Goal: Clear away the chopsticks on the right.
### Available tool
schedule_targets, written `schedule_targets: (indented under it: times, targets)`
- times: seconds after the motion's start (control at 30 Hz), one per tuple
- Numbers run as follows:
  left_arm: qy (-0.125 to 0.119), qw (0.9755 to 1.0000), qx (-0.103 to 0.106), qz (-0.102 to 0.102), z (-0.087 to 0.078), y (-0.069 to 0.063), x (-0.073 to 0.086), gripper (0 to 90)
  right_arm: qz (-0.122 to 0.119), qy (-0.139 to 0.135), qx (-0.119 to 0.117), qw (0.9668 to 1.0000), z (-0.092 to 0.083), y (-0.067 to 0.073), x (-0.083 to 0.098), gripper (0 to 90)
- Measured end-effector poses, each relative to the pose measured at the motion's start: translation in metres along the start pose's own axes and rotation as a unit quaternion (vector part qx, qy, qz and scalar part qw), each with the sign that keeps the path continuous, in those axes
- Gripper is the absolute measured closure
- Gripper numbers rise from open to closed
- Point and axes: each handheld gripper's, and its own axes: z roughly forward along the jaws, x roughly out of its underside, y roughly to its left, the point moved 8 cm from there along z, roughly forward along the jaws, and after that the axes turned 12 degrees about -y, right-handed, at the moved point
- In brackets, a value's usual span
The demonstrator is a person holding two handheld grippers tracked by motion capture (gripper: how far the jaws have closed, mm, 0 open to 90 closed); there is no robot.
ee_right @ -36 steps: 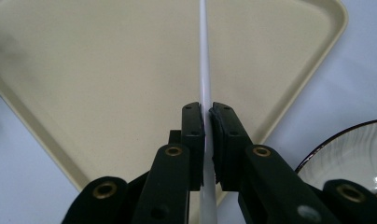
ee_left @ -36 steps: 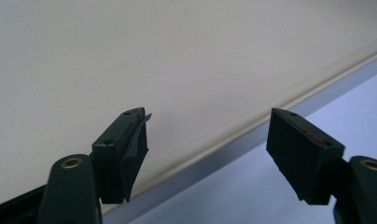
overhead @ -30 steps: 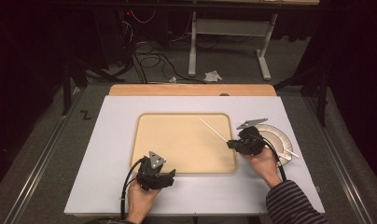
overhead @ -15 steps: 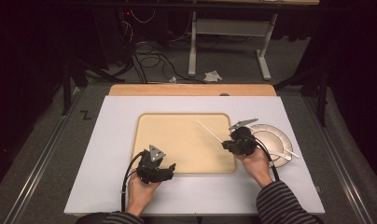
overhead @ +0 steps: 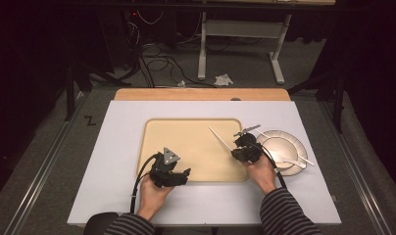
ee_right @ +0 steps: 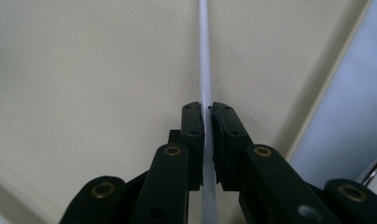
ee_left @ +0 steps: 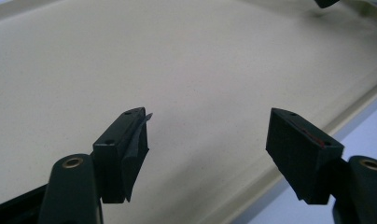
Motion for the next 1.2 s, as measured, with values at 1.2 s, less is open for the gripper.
schedule_targets:
  times: [1.2]
  targets:
    - [-0.003,0.9994,0.027,0.022,0.016,-0.011,-0.011,29.5,0.001,0.059,0.067,0.996,0.039,-0.001,0.01,81.3]
